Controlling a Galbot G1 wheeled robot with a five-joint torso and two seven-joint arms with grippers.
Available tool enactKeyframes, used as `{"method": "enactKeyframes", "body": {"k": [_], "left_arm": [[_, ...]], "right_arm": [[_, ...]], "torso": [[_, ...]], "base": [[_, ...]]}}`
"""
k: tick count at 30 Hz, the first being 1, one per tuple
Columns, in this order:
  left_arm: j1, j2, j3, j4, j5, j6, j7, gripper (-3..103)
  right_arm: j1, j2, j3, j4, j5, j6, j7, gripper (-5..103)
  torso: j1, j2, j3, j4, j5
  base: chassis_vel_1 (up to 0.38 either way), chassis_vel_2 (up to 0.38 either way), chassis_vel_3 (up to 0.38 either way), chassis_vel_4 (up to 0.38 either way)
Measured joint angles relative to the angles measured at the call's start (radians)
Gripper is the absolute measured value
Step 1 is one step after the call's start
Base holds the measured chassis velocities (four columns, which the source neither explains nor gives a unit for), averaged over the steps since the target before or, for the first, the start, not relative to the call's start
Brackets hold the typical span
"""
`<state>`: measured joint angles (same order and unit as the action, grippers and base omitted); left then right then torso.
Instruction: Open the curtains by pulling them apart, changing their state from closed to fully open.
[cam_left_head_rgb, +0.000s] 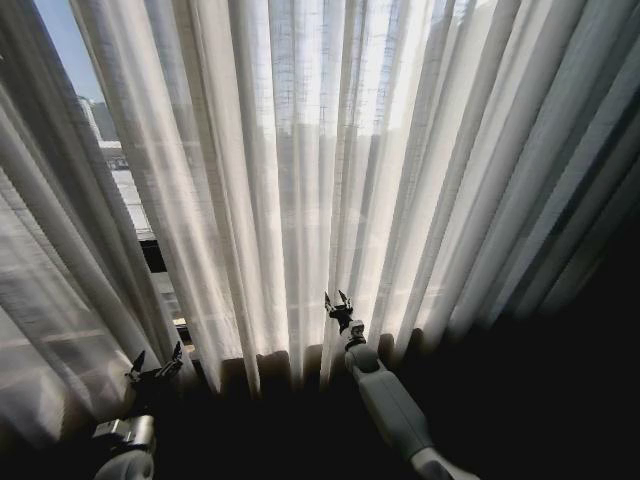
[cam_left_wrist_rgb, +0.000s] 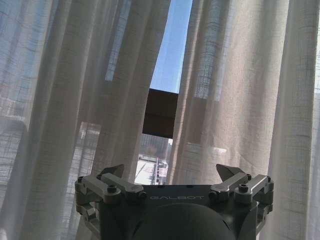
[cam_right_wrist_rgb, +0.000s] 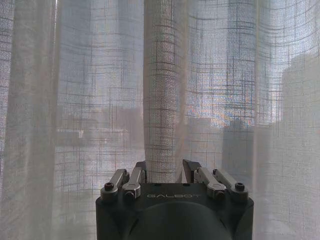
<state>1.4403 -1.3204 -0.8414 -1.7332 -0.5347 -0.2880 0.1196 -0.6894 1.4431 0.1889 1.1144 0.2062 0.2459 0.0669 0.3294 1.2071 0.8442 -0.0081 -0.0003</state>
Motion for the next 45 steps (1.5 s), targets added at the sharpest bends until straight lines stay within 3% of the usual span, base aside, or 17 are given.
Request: {"method": "enactKeyframes", "body": {"k": [2, 5, 9, 13, 28, 45], "left_arm": [[0.000, 0.000, 0.000, 0.000, 0.000, 0.000, 0.000, 100], [0.000, 0.000, 0.000, 0.000, 0.000, 0.000, 0.000, 100], [0.000, 0.000, 0.000, 0.000, 0.000, 0.000, 0.000, 100], [0.000, 0.000, 0.000, 0.000, 0.000, 0.000, 0.000, 100], [0.000, 0.000, 0.000, 0.000, 0.000, 0.000, 0.000, 100], [0.000, 0.000, 0.000, 0.000, 0.000, 0.000, 0.000, 100]], "right_arm": [[-0.005, 0.000, 0.001, 0.007, 0.010, -0.001, 0.000, 33], [-0.009, 0.000, 0.001, 0.013, 0.018, -0.006, 0.000, 27], [-0.013, -0.002, 0.003, 0.019, 0.034, -0.004, -0.021, 5], [-0.015, 0.000, 0.005, 0.016, 0.047, 0.011, -0.047, 1], [-0.007, -0.005, 0.020, -0.017, 0.048, 0.014, -0.086, 0], [0.014, -0.015, 0.036, -0.056, 0.058, 0.033, -0.131, 0]], "torso": [[0.000, 0.000, 0.000, 0.0000, 0.0001], [0.000, 0.000, 0.000, 0.0000, 0.0000], [0.000, 0.000, 0.000, 0.0000, 0.0000], [0.000, 0.000, 0.000, 0.0000, 0.0000], [0.000, 0.000, 0.000, 0.0002, 0.0000], [0.000, 0.000, 0.000, 0.0001, 0.0001]], "base": [[0.000, 0.000, 0.000, 0.000], [0.000, 0.000, 0.000, 0.000], [0.000, 0.000, 0.000, 0.000], [0.000, 0.000, 0.000, 0.000], [-0.019, -0.026, 0.020, 0.017], [-0.240, -0.241, 0.248, 0.237]]}}
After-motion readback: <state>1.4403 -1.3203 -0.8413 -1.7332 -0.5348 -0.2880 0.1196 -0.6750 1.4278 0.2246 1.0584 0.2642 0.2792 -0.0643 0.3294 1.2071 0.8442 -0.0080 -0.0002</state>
